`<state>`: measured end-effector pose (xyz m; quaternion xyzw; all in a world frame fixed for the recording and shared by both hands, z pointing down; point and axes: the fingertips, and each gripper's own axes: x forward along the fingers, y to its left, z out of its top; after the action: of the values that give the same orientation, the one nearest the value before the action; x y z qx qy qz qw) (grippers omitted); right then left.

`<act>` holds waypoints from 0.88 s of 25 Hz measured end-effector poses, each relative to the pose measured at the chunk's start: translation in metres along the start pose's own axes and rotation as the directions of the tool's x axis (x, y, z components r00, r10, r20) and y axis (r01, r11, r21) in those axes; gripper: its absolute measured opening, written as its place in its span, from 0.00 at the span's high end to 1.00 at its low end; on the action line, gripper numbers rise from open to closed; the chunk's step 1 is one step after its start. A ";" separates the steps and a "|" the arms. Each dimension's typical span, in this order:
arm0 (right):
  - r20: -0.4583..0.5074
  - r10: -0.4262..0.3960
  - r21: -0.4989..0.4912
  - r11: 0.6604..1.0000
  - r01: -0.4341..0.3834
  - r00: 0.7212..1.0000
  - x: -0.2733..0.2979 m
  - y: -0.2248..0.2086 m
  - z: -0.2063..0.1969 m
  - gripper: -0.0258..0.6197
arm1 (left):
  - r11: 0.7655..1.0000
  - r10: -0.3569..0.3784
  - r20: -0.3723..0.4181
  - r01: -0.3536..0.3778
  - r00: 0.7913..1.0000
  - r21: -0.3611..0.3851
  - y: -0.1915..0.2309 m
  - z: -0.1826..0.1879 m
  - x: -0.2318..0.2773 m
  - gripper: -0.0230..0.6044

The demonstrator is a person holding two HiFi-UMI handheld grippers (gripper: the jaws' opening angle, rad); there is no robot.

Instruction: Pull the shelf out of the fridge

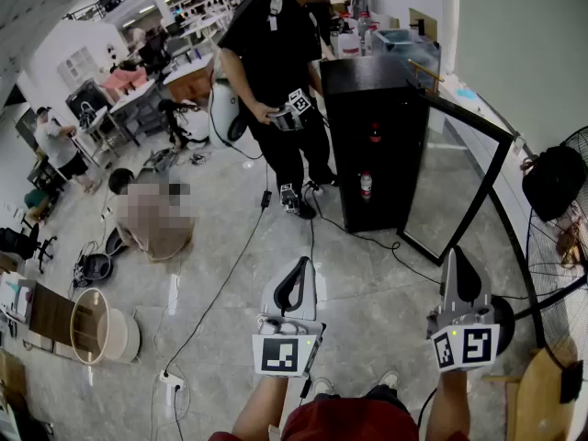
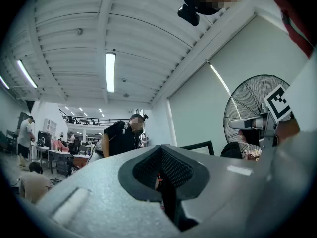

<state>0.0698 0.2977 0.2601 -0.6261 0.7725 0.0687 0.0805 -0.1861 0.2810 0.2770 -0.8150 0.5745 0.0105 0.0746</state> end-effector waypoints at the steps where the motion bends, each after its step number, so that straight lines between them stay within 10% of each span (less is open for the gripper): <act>1: 0.002 0.000 0.001 1.000 0.000 1.000 0.001 -0.004 -0.001 0.96 | 1.000 -0.002 0.015 0.002 1.000 0.005 -0.004 0.003 0.004 0.97; 22: -0.011 0.035 0.039 0.999 -0.034 0.999 -0.014 -0.120 -0.027 0.96 | 1.000 0.028 0.033 -0.028 0.999 0.007 -0.120 -0.007 0.052 0.97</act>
<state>0.1889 0.2813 0.2885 -0.6114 0.7848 0.0514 0.0871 -0.0563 0.2708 0.2921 -0.8062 0.5847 0.0229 0.0871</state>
